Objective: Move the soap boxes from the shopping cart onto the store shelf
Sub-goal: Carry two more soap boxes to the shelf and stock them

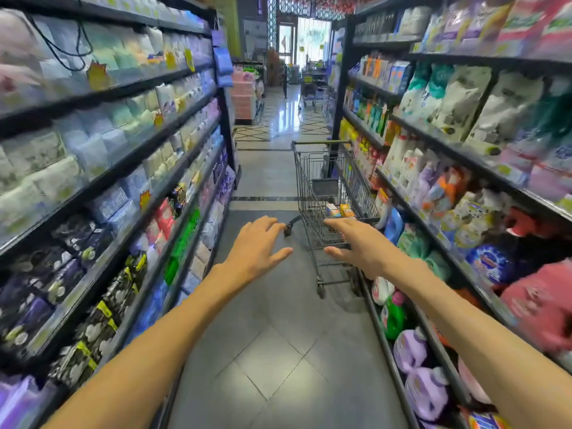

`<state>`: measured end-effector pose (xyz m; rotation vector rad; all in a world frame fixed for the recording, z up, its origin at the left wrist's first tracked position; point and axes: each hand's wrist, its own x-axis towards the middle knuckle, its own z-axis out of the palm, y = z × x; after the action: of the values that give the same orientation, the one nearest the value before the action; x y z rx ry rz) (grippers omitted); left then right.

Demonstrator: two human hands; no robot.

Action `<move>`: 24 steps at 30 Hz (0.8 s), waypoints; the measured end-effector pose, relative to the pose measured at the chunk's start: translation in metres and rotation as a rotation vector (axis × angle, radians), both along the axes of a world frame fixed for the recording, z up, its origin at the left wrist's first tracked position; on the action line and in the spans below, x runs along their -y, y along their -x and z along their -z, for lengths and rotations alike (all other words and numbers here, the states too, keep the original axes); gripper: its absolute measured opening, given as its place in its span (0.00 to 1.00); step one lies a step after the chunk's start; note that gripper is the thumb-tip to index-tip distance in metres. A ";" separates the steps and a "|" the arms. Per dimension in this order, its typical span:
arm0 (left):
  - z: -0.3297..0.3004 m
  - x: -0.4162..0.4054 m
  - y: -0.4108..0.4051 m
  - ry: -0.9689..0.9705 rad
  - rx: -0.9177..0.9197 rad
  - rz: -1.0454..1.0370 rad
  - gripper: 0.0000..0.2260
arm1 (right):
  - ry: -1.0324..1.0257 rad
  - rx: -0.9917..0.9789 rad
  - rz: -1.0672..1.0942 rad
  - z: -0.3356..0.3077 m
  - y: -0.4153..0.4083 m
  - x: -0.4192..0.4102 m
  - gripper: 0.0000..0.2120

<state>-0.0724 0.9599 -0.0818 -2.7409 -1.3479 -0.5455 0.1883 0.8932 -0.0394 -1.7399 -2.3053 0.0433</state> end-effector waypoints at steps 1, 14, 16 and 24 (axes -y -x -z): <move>0.002 -0.023 -0.003 -0.005 -0.004 0.000 0.33 | 0.005 0.013 -0.008 0.001 -0.001 -0.024 0.34; -0.002 -0.343 -0.071 -0.064 -0.050 -0.020 0.27 | 0.050 0.057 -0.051 0.000 -0.059 -0.364 0.35; -0.003 -0.391 -0.078 -0.051 -0.054 -0.026 0.28 | 0.059 0.061 -0.048 -0.004 -0.066 -0.412 0.36; 0.008 -0.608 -0.118 -0.023 -0.049 0.043 0.29 | 0.045 0.070 0.006 0.015 -0.109 -0.607 0.34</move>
<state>0.0455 1.5679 -0.0899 -2.7519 -1.2669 -0.4903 0.2977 1.5000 -0.0543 -1.7977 -2.3655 0.0335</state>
